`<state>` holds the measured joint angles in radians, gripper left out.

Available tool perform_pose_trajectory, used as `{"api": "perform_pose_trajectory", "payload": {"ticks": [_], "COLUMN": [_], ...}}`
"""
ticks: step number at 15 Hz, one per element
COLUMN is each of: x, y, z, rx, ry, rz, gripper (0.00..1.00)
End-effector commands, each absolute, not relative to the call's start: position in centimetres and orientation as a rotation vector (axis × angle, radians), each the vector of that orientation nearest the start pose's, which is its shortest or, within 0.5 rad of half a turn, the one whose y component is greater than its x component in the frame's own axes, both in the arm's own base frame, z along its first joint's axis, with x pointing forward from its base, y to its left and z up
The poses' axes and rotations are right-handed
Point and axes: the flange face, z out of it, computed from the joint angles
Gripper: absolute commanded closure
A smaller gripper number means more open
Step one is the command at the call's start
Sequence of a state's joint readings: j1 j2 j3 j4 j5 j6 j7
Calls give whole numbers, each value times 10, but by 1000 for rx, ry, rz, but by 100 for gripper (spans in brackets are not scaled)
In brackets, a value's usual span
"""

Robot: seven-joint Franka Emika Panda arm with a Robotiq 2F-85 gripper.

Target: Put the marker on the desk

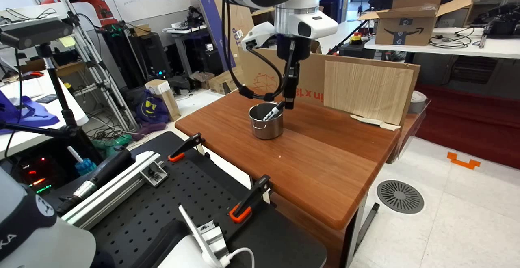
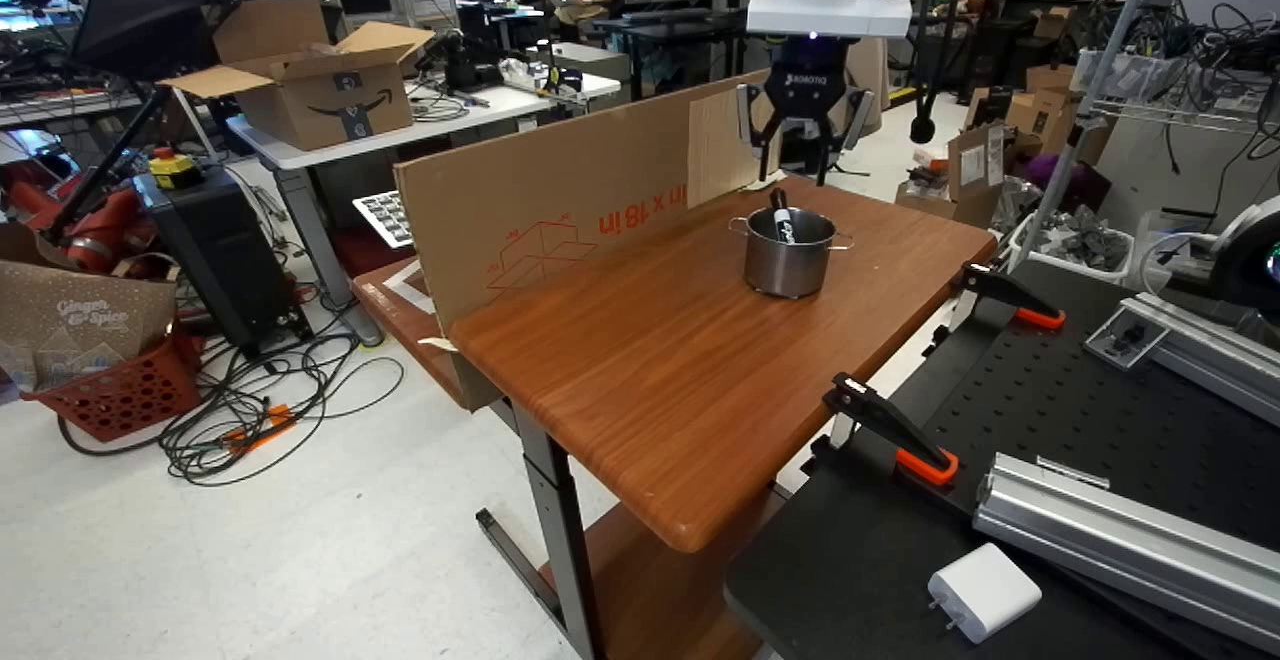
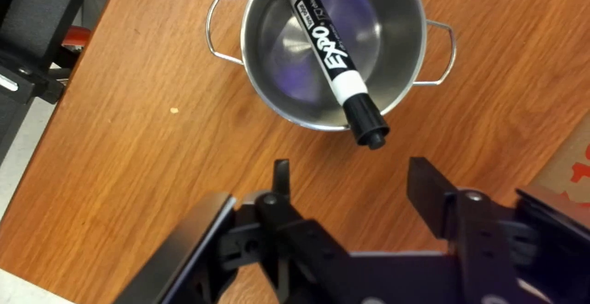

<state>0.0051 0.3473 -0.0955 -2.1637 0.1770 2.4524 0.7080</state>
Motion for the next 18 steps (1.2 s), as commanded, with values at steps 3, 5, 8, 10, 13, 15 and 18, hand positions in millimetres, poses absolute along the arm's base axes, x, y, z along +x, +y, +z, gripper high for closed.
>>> {"api": "perform_pose_trajectory", "payload": {"ticks": [3, 5, 8, 10, 13, 15, 18], "x": [557, 556, 556, 556, 555, 556, 556], "y": [-40, -36, -33, -32, -33, -34, -36], "z": [226, 224, 221, 219, 217, 217, 223], "rx": [-2817, -2834, -2871, -2881, -2893, -2898, -2894], "ry": [1308, 1292, 1266, 1261, 1257, 1255, 1251], "rz": [141, 144, 154, 164, 175, 179, 180], "gripper": [0, 22, 36, 51, 75, 90, 96]}}
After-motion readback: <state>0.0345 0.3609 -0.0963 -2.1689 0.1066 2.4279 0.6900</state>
